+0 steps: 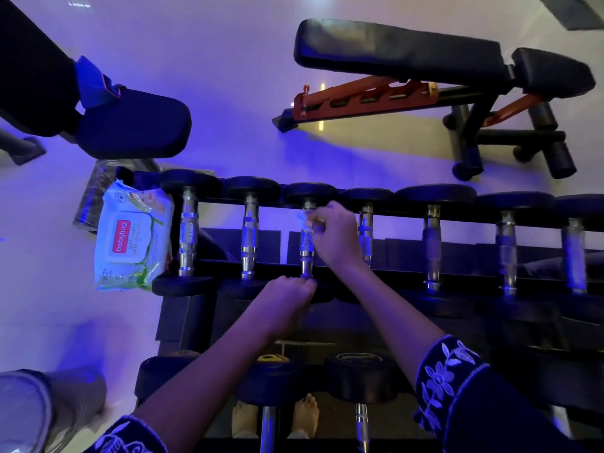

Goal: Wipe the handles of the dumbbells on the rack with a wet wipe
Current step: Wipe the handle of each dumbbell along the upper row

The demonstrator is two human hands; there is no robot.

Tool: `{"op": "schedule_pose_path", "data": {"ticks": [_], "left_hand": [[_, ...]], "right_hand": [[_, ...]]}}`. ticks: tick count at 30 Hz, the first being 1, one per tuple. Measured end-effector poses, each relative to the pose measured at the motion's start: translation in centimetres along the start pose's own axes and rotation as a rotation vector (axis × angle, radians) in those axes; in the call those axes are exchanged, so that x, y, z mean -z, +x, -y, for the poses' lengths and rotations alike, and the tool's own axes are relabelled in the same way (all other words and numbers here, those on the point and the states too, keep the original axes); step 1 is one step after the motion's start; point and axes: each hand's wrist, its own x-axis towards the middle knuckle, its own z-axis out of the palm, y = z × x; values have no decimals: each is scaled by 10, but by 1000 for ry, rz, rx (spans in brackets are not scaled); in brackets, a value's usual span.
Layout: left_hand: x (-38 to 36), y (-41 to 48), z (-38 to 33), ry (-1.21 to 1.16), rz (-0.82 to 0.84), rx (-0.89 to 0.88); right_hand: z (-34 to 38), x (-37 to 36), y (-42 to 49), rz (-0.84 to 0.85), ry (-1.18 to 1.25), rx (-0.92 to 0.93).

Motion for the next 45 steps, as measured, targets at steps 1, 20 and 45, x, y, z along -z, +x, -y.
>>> {"op": "schedule_pose_path", "data": {"ticks": [1, 20, 45], "left_hand": [[0, -1, 2, -9, -10, 2], [-4, -8, 13, -221, -204, -16], [2, 39, -82, -171, -57, 102]], "right_hand": [[3, 0, 9, -19, 7, -24], [-21, -14, -33, 56, 384, -489], [-74, 76, -27, -142, 310, -401]]}}
